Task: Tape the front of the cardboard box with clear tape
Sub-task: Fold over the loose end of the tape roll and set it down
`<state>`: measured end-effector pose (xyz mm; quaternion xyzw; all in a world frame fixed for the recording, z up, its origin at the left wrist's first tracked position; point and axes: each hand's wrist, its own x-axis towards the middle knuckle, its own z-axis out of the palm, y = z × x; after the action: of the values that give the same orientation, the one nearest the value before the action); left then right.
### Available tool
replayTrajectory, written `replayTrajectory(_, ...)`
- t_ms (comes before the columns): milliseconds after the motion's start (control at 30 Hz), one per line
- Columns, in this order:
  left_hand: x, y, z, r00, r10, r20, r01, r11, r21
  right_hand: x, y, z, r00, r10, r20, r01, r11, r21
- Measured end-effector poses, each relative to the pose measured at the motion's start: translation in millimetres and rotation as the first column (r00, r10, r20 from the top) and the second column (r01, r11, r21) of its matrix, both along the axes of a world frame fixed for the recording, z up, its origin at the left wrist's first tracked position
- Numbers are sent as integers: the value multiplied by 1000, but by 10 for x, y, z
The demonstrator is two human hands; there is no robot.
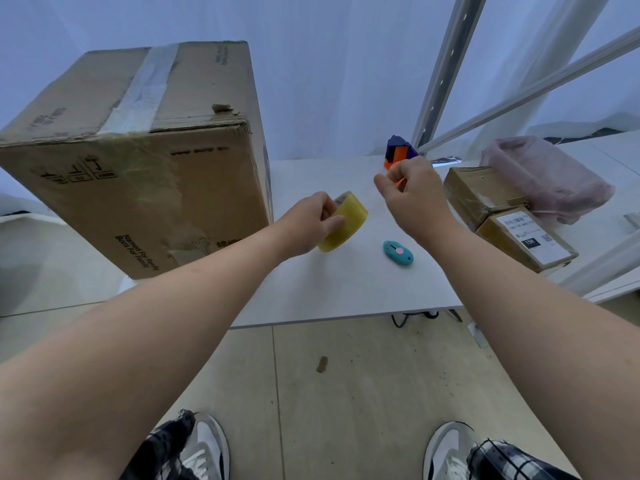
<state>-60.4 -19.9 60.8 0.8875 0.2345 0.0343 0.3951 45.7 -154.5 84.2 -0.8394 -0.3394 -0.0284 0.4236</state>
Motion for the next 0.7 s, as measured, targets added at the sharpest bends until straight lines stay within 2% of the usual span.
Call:
replayTrajectory(167,-4,-4,-62,999,31,-25,-31,999,-17,-37,8,42,994,107,32,-105,993,-56)
replayTrajectory(267,9,-5,-47,997,74,-10,-75,989,-127,-68,49,103,986,158,61,-152,985,-86)
replayTrajectory(500,-19,17,181,973,49,225,12,965,-263,-119,135,139,964,242,115,-231,968,-98)
replayTrajectory(700,-49,30,209,949,95,302,15,939,-344,-128,138,150,954,267,136,-247,957,-151)
